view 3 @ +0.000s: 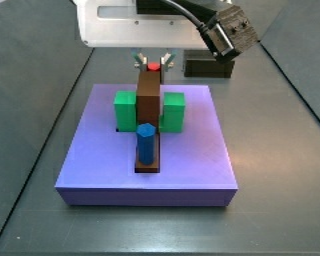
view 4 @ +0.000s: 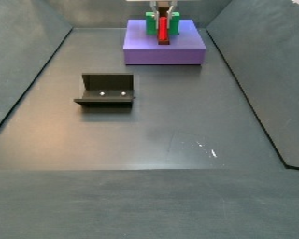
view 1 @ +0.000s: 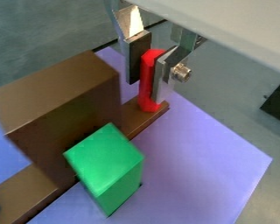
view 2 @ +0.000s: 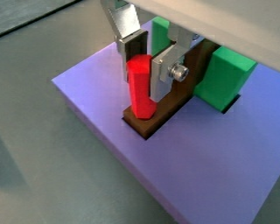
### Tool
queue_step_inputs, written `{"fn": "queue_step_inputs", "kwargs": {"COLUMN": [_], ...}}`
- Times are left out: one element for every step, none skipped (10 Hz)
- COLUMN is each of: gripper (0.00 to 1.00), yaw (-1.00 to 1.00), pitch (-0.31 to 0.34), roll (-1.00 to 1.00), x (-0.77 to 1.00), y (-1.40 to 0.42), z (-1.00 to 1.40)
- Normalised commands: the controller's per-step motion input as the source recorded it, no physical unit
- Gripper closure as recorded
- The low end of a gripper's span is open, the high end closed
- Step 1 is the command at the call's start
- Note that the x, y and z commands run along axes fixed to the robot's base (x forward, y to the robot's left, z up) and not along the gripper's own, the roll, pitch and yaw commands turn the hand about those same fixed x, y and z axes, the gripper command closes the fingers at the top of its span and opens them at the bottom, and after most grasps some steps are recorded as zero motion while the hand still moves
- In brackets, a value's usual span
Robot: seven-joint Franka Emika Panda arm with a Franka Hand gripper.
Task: Pick up the red object. Move up. Place the red object on the fixture. Regrasp the red object. Move to above the board. Insert the red object.
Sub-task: Insert the red object.
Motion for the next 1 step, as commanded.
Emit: {"fn": "queue_step_inputs", "kwargs": {"gripper": [1.00], "yaw": [0.00], "pitch": [0.000], "roll": [0.00], "x": [0.00], "y": [0.00], "z": [0.00]}}
